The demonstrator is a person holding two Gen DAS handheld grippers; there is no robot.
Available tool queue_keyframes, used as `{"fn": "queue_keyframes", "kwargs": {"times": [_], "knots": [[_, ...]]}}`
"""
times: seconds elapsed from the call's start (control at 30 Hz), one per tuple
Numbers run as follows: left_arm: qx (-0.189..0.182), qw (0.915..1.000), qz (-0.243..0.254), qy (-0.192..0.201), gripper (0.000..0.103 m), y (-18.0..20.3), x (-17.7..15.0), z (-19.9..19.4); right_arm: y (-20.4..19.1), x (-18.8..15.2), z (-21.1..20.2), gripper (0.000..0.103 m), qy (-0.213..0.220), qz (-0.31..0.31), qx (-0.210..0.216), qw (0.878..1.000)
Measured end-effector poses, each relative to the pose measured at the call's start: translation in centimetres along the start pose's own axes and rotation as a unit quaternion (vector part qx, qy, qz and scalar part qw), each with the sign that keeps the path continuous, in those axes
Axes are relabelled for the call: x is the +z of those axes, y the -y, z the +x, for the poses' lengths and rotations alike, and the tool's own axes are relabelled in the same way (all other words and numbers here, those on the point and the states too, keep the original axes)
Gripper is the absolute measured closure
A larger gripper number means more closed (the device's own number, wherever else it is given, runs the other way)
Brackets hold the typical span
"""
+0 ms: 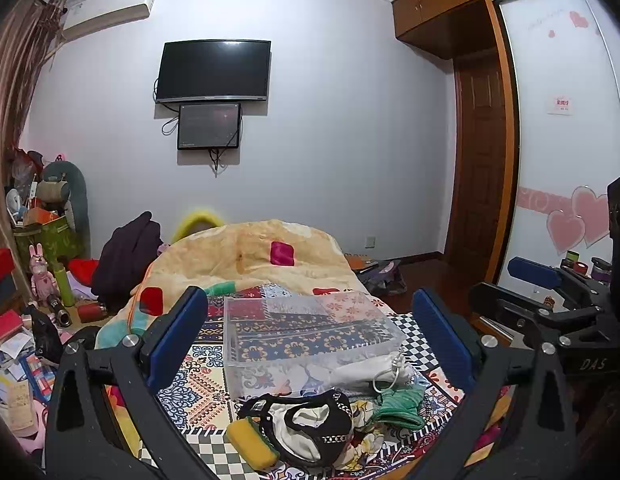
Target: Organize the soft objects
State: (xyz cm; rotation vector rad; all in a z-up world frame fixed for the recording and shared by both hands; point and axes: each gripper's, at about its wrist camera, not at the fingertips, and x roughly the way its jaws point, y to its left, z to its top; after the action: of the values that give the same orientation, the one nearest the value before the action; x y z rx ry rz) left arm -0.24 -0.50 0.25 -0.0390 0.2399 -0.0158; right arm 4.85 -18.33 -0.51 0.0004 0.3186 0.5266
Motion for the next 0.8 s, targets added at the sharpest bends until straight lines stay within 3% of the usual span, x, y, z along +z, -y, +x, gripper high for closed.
{"fn": "queue_keyframes", "kwargs": {"times": [0.8], "knots": [[0.002,1.0000,-0.001,-0.001,0.000,-0.09,-0.26,0.17,-0.30,0.34,-0.46,0.000,0.004,0.000,0.000,1.000]]}}
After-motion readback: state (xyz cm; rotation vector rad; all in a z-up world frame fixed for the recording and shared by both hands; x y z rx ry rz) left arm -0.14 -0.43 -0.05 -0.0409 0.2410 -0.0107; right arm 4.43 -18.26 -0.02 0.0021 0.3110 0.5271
